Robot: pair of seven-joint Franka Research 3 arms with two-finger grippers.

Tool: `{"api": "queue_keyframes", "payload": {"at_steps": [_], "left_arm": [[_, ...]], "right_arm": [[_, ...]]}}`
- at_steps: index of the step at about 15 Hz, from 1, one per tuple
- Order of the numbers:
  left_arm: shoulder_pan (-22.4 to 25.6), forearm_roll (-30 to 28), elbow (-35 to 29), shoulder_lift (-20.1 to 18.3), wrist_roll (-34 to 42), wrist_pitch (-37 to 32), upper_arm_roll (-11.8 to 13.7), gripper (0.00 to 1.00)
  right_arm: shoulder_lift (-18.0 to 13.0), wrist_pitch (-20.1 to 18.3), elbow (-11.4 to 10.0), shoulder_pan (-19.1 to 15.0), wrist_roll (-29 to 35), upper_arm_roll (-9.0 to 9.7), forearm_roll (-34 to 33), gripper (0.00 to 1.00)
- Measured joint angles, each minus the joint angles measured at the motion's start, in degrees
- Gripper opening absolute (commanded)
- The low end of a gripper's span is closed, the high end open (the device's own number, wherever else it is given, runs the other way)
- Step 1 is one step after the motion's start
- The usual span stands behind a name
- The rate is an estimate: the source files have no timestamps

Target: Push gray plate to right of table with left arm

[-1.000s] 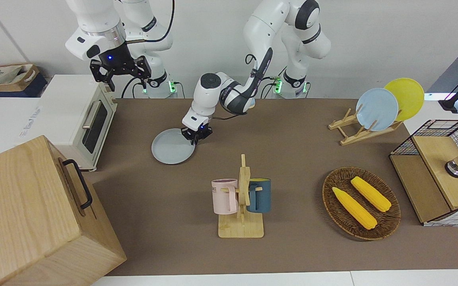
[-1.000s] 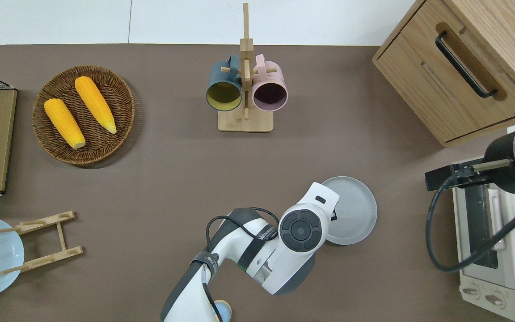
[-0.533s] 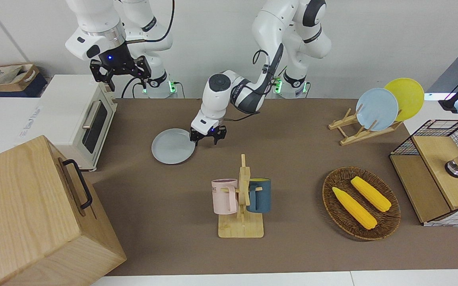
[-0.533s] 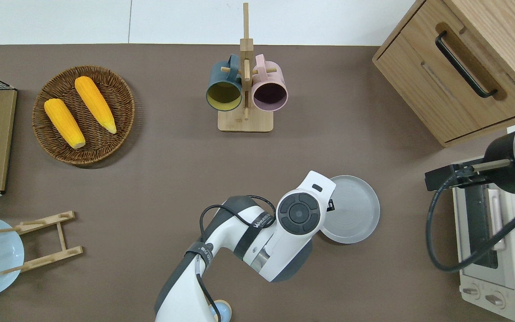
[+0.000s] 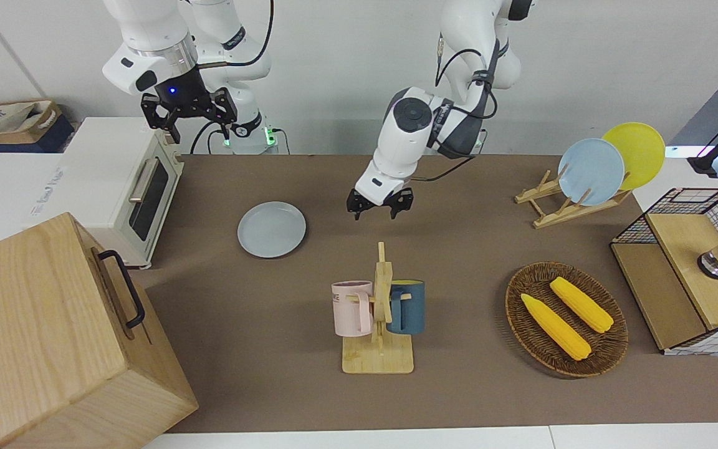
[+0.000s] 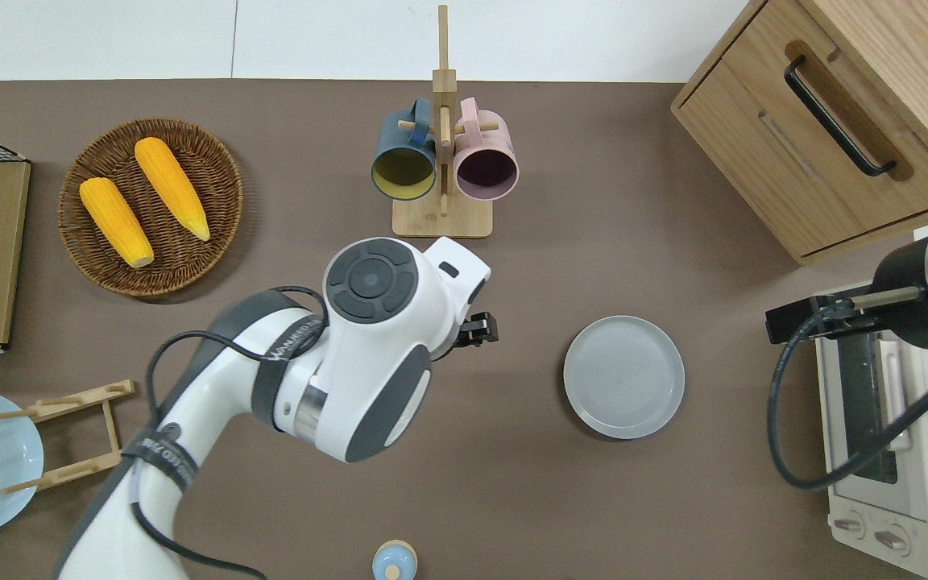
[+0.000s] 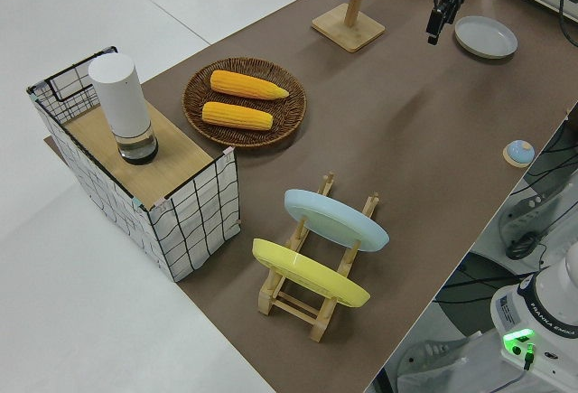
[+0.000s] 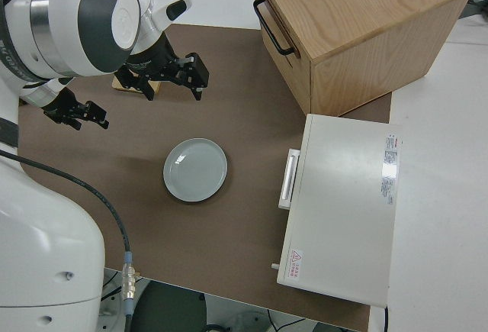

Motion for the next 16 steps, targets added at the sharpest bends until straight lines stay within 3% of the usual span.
{"api": "queue_keyframes", "payload": {"at_steps": [8,16], "left_arm": [[12.3,0.7,-0.5,-7.9,14.0,-9.5,0.4,0.99],[22.8,4.9,3.3,-11.9,27.7,-18.8,0.9,0.99]], "right_arm": [[0.0,0.0,0.0,0.0,0.0,0.0,0.0,0.983],[0.0,0.0,0.0,0.0,0.0,0.0,0.0,0.983]]}}
